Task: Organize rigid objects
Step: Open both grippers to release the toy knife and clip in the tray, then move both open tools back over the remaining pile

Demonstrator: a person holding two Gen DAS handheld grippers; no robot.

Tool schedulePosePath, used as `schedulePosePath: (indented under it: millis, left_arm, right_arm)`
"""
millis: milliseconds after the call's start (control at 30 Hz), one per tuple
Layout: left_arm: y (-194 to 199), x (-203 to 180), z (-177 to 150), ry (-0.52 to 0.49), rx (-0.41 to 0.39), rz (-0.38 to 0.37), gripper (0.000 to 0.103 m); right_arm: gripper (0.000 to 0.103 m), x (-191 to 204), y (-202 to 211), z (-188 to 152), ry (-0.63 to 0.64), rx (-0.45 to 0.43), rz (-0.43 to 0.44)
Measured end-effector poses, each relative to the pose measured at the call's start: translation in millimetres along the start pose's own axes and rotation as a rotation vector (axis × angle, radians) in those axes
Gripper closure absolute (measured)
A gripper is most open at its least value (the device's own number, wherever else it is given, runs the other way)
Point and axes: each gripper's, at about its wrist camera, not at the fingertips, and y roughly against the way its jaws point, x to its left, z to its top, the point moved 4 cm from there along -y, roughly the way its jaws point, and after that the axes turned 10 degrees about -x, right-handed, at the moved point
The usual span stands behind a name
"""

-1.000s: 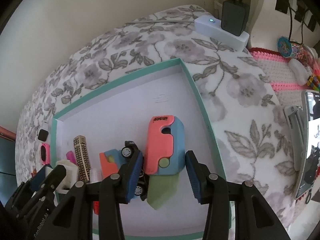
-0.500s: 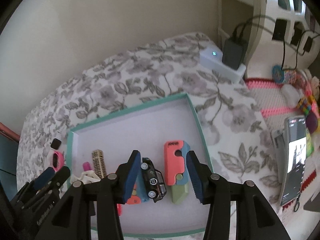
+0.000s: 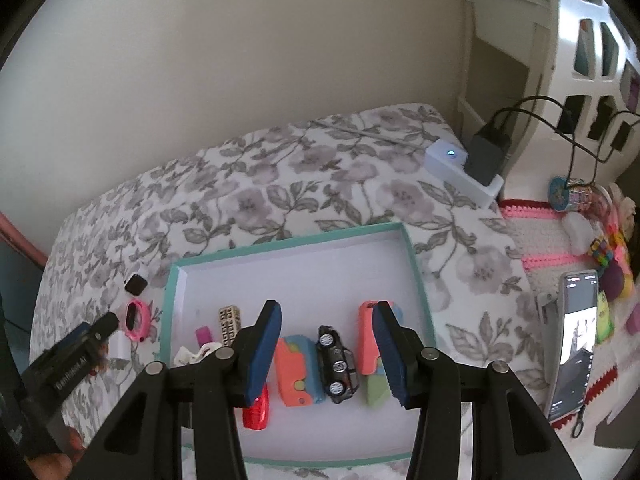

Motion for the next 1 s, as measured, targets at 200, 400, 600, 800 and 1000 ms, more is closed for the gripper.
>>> schedulePosePath:
  millis: [200,400,600,800,1000]
  left_arm:
    - [-2.3,38.4,6.4,0.076,-0.009,0.060,0.027]
    - [-4.3,79.3,9.0,0.139,-0.016,0.129,0.024]
    - [-6.8,119.0,8.5,0.195,-0.017,0.191,0.013]
    - [-6.7,147.3,8.7,0.229,-0.025,0.227,0.012]
    - [-8.0,171.2,5.9,0.263,-0.021,0.248,0.012]
  right_arm:
    - [0.051,23.4,-5.6,-7.6,0.043,0.024,0.033]
    - [0.029,49.6,-8.5,-11.7,0.089,0.023,0.054]
    - [0.013,77.3,-15.7,-18.5,0.116,0.021,0.086]
    - [0.002,110.1,-21.4,-28.8,0.154,0.026,0.128]
    - [0.000,141.9,-24.5,-39.0,0.187,0.034,0.168]
